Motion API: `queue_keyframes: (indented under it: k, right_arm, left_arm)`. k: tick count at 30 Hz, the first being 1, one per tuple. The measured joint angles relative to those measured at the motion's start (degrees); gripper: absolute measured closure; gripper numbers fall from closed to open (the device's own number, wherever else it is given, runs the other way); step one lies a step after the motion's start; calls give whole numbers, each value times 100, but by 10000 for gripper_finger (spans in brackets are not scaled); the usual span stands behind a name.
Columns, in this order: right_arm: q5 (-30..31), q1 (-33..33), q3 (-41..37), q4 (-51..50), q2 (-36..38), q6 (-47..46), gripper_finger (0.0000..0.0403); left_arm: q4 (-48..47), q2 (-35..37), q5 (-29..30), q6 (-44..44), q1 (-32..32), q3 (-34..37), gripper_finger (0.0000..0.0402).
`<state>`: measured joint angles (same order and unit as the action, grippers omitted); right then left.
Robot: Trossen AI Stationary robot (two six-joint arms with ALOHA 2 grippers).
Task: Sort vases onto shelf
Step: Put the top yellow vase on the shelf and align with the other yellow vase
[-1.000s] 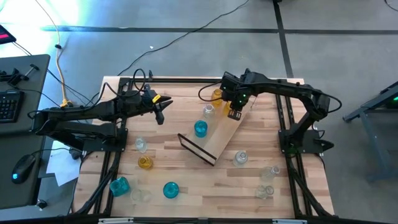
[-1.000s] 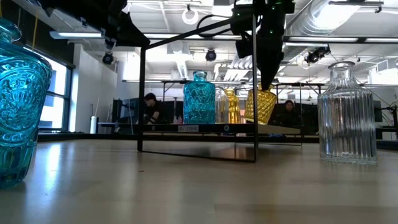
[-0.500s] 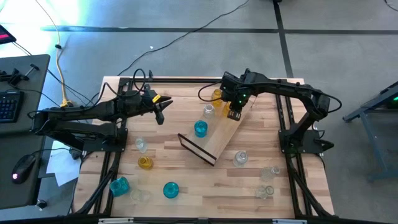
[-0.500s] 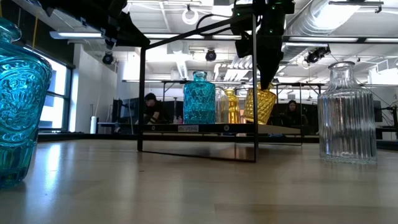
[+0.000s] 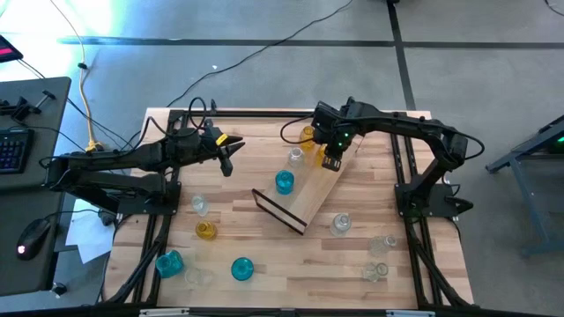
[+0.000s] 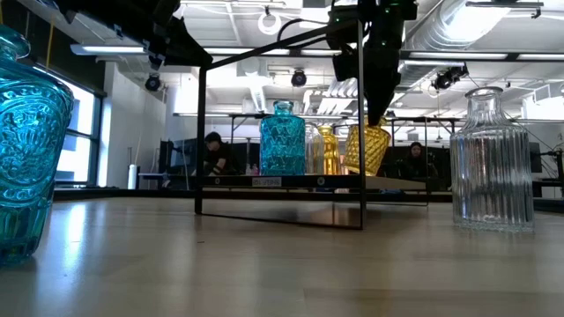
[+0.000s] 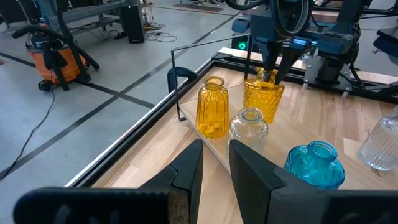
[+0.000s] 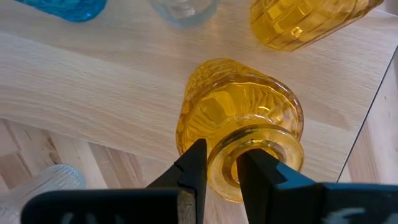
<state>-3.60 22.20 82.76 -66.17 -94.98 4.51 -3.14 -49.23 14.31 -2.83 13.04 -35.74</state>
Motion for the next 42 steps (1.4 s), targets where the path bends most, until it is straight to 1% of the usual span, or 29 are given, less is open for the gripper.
queue_keyframes:
  k: [8,16,28,42]
  right_arm:
    - [-122,2,0,-20,0,0,345]
    - [-118,2,0,-20,0,38,344]
    - [-116,0,0,6,4,-11,298]
    - [-94,96,0,349,4,90,297]
  left_arm:
    - [-2,0,0,0,-1,1,330]
    - [-2,0,0,0,-2,1,330]
    - [-2,0,-2,0,-1,1,330]
    - [-2,0,-24,-2,-1,1,330]
